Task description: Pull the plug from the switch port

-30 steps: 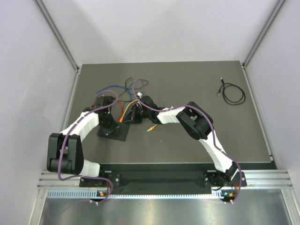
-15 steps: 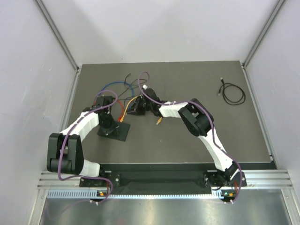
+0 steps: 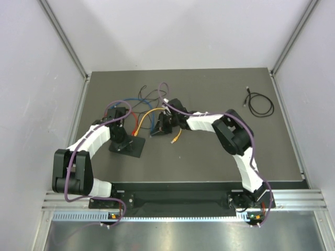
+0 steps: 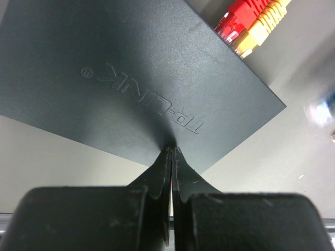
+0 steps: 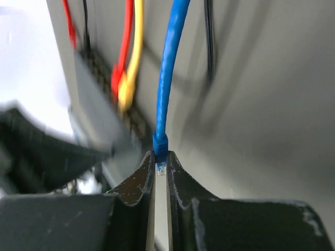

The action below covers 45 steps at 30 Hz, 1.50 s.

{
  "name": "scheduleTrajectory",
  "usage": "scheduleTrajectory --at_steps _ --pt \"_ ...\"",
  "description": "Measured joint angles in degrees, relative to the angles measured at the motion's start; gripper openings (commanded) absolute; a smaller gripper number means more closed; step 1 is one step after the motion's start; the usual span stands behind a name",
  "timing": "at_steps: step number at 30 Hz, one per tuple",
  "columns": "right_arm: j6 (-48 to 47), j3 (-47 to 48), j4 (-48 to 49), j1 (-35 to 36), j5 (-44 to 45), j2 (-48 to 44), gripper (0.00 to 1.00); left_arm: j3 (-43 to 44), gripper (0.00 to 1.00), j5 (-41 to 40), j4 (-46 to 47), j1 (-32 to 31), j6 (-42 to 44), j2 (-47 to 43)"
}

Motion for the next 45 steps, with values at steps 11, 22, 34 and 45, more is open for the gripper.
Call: scheduleTrajectory --at_steps 11,22,34,45 --pt "-4.3 -6.4 -13.4 -8.6 -10.3 -15.4 0.00 0.2 0.00 -0.4 0.0 0.0 1.0 0.0" --pt "-4.7 19.6 -20.5 -10.7 -10.1 -17.9 0.00 0.2 0.00 -1.0 0.1 0.0 1.0 0.0" --pt "-0.7 39.9 -15.3 -10.7 -11.7 -19.6 0.00 -1.8 0.00 -1.2 1.2 0.4 -0.2 -2.3" --pt "7.2 33.4 -4.0 -11.0 -15.3 -21.8 0.00 -1.9 0.00 -1.2 1.7 0.6 -0.5 -2.4"
